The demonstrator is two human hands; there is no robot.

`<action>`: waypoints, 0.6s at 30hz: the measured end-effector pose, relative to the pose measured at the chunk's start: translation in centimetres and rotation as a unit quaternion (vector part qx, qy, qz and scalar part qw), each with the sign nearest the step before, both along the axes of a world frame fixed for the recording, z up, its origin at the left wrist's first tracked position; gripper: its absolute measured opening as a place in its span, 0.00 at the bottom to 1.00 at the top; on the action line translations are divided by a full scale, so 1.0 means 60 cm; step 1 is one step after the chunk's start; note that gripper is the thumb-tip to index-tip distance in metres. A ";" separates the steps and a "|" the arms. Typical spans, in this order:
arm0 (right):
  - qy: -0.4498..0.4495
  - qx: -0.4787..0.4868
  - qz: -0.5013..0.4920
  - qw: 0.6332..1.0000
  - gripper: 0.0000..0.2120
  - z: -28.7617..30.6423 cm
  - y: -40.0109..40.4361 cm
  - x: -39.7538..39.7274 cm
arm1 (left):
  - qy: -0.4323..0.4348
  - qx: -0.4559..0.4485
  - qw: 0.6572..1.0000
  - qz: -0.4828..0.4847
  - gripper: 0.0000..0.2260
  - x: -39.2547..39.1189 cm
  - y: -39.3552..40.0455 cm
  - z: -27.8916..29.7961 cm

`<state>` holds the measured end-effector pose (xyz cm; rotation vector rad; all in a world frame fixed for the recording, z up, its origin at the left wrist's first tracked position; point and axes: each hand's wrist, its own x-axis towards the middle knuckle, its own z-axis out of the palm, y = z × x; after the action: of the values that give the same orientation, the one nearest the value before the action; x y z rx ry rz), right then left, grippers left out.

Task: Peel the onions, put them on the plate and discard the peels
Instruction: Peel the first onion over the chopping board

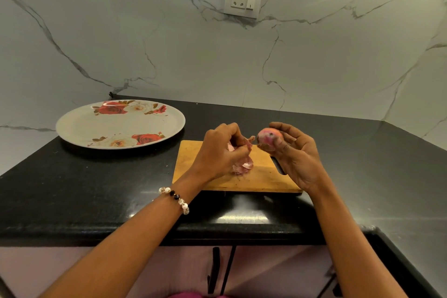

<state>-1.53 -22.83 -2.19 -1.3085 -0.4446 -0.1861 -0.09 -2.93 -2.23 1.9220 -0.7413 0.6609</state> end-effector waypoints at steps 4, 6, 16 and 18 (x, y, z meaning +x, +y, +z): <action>-0.014 0.062 -0.002 0.998 0.34 0.007 -0.006 -0.004 | -0.029 -0.004 1.000 0.009 0.07 -0.003 0.002 0.005; -0.015 0.065 0.007 0.998 0.34 0.008 -0.005 -0.005 | -0.043 0.006 0.999 0.015 0.08 0.001 0.002 0.002; -0.041 -0.067 0.002 0.997 0.38 0.004 0.001 -0.009 | -0.071 0.029 0.997 0.025 0.31 0.013 0.000 -0.009; -0.059 -0.089 0.004 0.994 0.36 0.002 0.000 -0.008 | -0.065 0.046 0.997 0.022 0.31 0.013 0.001 -0.010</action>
<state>-2.00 -22.82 -2.07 -1.4760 -0.5763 -0.2214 0.67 -2.88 -2.80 1.9971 -0.8257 0.7973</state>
